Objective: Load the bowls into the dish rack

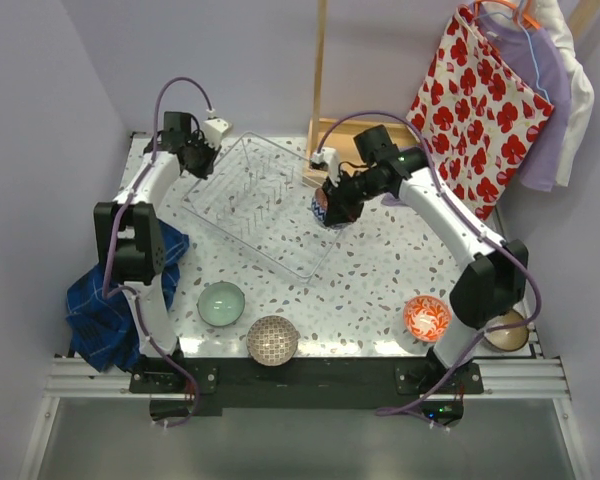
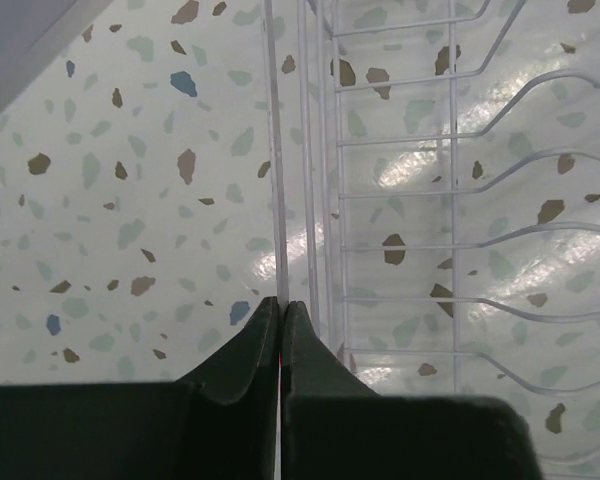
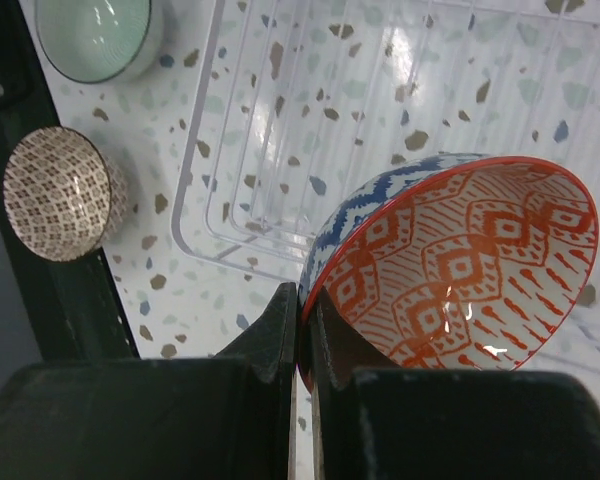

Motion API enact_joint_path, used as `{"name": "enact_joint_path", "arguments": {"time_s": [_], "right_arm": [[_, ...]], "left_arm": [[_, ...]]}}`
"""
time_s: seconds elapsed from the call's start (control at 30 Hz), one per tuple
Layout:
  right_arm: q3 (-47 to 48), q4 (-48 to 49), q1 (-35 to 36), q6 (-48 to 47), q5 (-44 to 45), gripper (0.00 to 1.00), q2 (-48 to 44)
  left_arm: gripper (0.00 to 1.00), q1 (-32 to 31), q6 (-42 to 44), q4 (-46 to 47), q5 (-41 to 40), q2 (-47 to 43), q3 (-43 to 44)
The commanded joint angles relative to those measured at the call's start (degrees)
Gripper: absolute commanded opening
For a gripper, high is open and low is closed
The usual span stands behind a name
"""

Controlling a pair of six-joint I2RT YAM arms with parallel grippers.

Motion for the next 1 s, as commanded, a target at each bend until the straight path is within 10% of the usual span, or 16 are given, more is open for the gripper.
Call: {"name": "enact_joint_path", "arguments": {"time_s": [0.0, 0.43, 0.7, 0.97], "right_arm": [[6.70, 4.39, 1.53, 4.84, -11.31, 0.00, 4.96], [17.34, 7.73, 3.29, 16.71, -26.86, 0.00, 22.27], [19.72, 15.11, 3.47, 27.33, -34.34, 0.00, 30.18], [20.15, 29.18, 3.29, 41.24, -37.43, 0.00, 35.19]], "left_arm": [[0.00, 1.41, 15.65, 4.20, -0.04, 0.50, -1.61], [0.00, 2.73, 26.82, 12.28, 2.68, 0.59, -4.78], [0.54, 2.90, 24.98, 16.68, 2.41, -0.29, -6.54], [0.57, 2.90, 21.73, 20.20, 2.33, -3.55, -9.53]]}}
